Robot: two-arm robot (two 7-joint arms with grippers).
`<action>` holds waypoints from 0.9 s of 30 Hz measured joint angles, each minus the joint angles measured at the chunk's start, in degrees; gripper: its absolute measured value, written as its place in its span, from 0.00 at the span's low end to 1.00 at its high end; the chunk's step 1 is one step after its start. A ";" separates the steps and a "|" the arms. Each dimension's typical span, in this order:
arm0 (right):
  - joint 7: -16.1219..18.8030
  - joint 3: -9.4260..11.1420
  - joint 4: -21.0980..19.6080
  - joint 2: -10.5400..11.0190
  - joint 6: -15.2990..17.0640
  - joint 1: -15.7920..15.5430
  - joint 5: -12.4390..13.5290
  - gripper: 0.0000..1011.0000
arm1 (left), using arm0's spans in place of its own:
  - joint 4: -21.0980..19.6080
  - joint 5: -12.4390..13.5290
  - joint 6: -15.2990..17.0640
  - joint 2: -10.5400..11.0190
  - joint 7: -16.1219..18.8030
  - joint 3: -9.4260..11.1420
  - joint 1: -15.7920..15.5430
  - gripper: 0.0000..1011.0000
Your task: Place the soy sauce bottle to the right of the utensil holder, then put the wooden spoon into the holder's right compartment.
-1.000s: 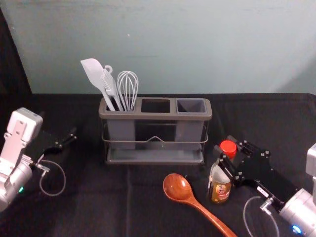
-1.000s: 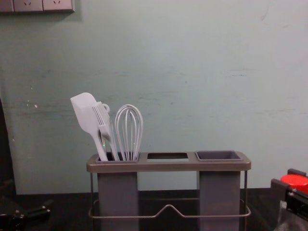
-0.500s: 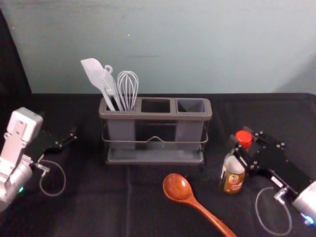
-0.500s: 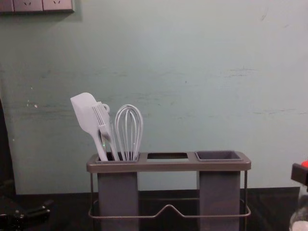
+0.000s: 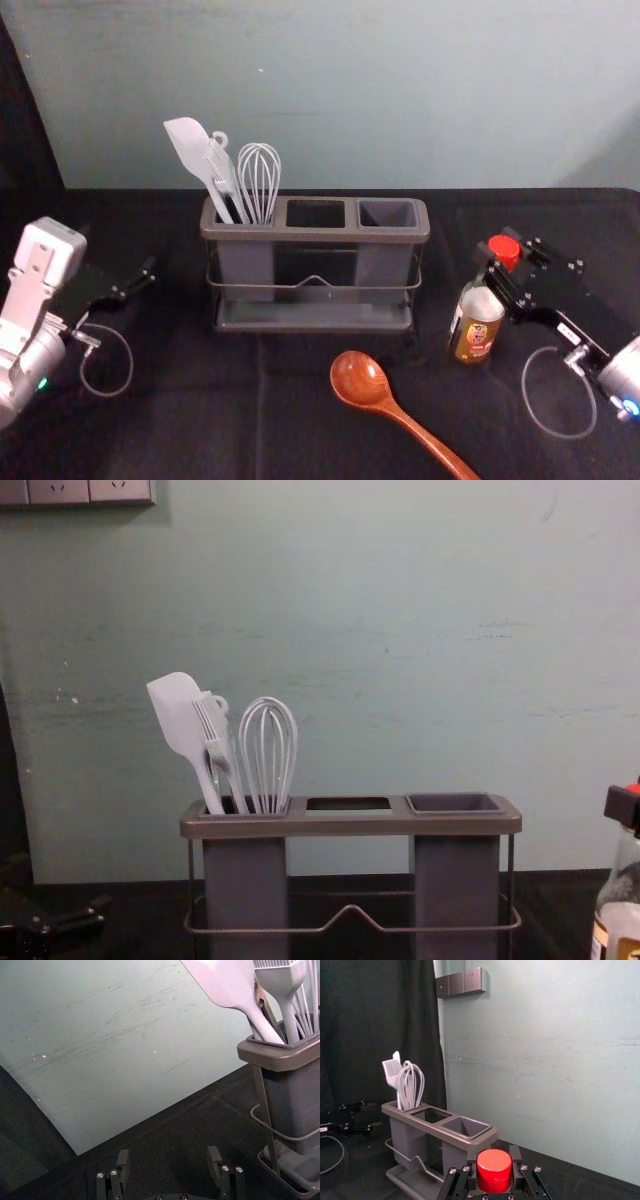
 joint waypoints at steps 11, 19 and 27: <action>1.04 -1.15 5.15 -1.47 -0.21 5.56 -1.69 0.38 | 0.00 0.00 0.00 0.00 0.00 0.00 0.00 1.00; 1.04 -2.65 9.52 -3.57 -1.72 9.30 -3.70 0.38 | 0.00 0.00 0.00 0.00 0.00 0.00 0.00 1.00; 1.02 -3.25 13.08 -5.57 -3.26 11.93 -4.63 0.38 | 0.00 0.00 0.00 0.00 0.00 0.00 0.00 1.00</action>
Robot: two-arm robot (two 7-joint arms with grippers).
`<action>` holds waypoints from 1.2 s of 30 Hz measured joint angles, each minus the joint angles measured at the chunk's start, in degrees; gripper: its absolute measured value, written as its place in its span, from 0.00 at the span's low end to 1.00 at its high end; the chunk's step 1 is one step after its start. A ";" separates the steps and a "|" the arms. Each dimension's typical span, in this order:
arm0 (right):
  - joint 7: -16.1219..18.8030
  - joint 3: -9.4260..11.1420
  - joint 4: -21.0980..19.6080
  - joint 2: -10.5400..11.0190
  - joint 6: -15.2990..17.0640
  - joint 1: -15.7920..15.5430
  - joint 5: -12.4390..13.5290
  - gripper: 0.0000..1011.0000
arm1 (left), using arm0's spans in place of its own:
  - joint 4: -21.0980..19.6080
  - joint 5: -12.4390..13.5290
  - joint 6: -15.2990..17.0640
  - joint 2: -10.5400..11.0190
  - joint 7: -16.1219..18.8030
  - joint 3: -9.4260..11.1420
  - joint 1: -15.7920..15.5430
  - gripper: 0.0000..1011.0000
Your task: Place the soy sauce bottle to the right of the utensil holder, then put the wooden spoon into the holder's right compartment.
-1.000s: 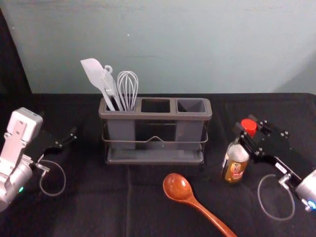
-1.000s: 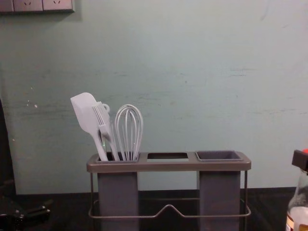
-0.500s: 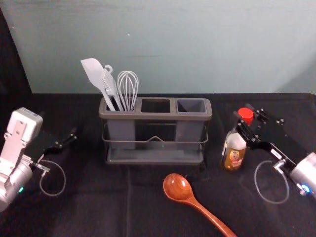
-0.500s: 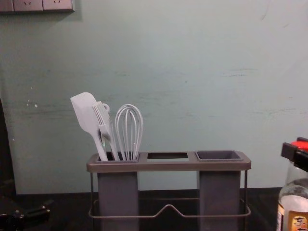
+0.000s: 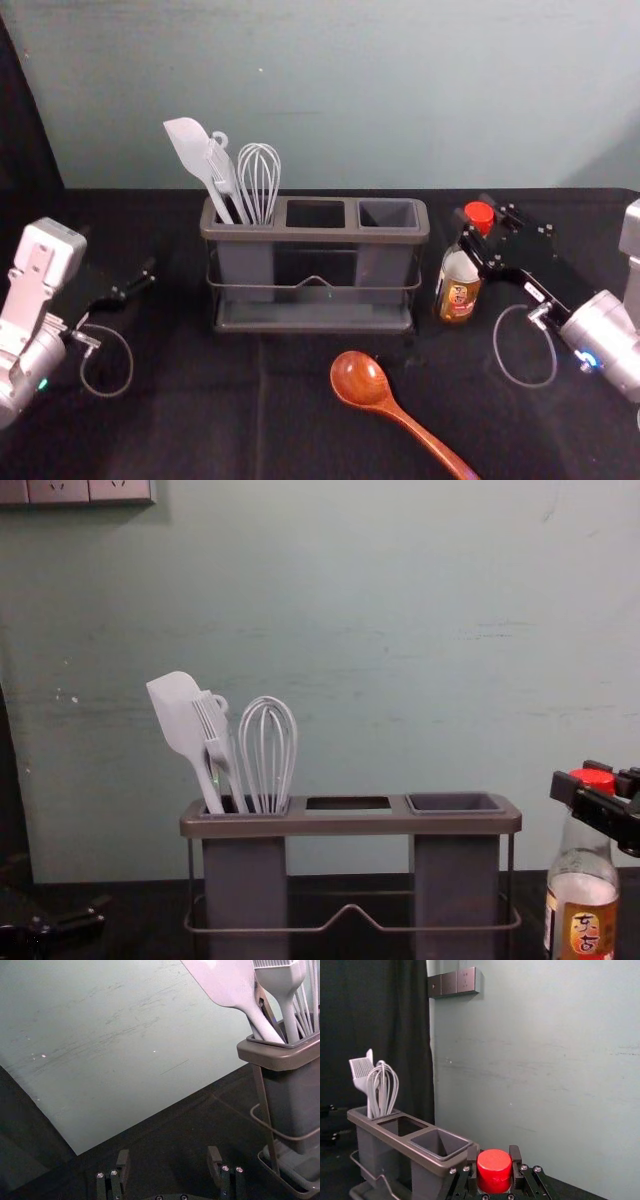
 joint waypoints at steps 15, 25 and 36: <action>1.35 -0.54 4.01 -1.66 -0.92 2.36 0.16 0.38 | 0.00 0.00 0.00 0.00 0.00 0.00 0.00 1.00; 2.24 -0.80 5.43 -2.21 -1.39 3.18 0.91 0.38 | 0.00 0.00 0.00 0.00 0.00 0.00 0.00 1.00; 2.26 -0.83 5.52 -2.49 -1.91 3.11 1.12 0.57 | 0.00 0.00 0.00 0.00 0.00 0.00 0.00 1.00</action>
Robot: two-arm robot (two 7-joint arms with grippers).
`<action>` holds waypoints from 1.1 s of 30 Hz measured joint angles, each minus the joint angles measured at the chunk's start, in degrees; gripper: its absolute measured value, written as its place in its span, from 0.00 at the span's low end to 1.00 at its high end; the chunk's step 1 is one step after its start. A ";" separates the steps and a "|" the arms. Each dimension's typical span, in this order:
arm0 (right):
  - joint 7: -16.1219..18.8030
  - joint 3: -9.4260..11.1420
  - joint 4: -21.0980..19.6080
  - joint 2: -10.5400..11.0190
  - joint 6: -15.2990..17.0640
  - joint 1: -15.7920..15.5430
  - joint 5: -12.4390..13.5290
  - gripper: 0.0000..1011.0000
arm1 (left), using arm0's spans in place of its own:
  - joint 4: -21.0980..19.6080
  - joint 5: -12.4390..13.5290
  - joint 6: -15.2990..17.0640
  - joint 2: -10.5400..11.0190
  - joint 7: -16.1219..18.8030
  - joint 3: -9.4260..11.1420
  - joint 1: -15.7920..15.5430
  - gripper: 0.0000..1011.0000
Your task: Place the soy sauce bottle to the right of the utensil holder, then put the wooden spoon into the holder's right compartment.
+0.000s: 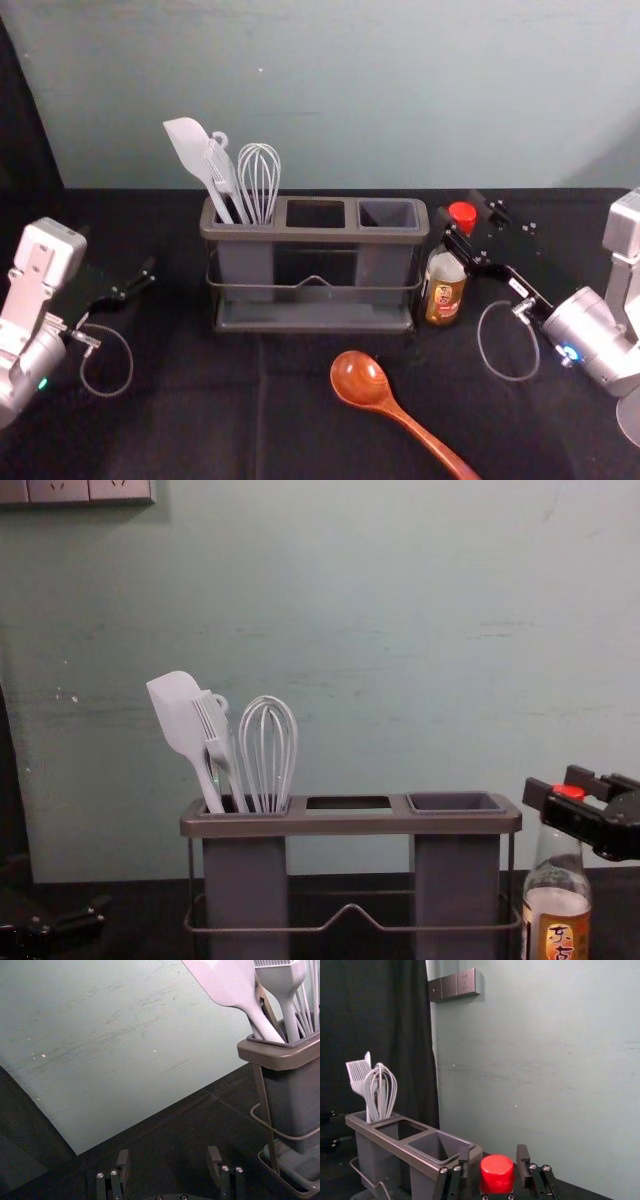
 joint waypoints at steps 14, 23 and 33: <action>-2.57 1.23 -12.54 2.19 0.60 -6.42 -1.87 0.97 | 0.00 0.00 0.00 0.00 0.00 0.00 0.00 1.00; -3.94 -0.71 -19.26 3.09 4.23 -12.17 -3.69 0.99 | 0.00 0.00 0.00 0.00 0.00 0.00 0.00 1.00; -3.53 -4.24 -18.05 2.16 3.32 -14.80 -5.14 0.99 | 0.00 0.00 0.00 0.00 0.00 0.00 0.00 1.00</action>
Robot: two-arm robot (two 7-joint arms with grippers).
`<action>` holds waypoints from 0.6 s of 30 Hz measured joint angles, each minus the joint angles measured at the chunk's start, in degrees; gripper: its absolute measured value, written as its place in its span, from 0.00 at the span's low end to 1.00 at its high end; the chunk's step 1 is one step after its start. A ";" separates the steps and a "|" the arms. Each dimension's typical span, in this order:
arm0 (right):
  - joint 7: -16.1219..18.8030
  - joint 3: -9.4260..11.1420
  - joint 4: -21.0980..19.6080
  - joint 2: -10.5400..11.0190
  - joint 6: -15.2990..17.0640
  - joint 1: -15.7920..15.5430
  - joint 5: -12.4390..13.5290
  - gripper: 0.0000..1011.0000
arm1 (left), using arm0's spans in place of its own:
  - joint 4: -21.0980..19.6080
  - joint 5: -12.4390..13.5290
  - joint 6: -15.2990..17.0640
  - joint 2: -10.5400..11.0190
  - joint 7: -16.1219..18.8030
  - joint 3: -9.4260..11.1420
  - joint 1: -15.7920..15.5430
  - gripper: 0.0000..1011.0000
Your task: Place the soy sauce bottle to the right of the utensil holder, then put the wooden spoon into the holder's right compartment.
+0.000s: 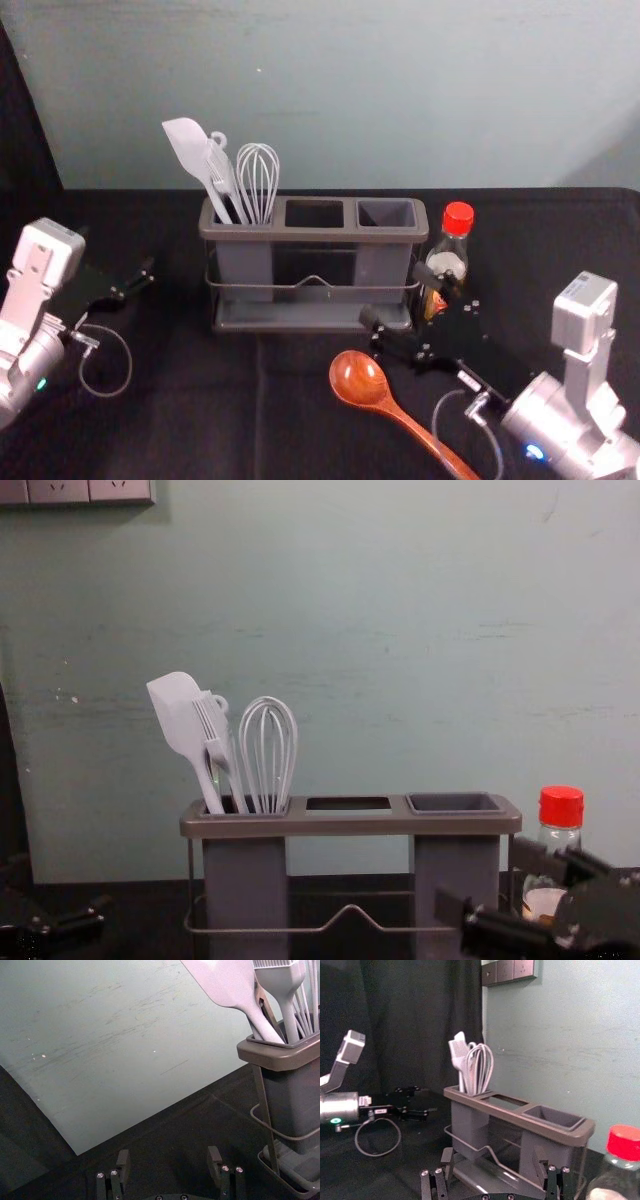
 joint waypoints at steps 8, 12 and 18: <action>1.27 -1.41 3.33 -1.53 -2.42 0.02 0.57 0.99 | 0.00 0.00 0.00 0.00 0.00 0.00 0.00 1.00; 1.33 -1.47 3.48 -1.57 -2.50 0.05 0.60 0.99 | 0.00 0.00 0.00 0.00 0.00 0.00 0.00 1.00; 1.32 -1.41 3.32 -1.54 -2.47 0.05 0.60 0.99 | 0.00 0.00 0.00 0.00 0.00 0.00 0.00 1.00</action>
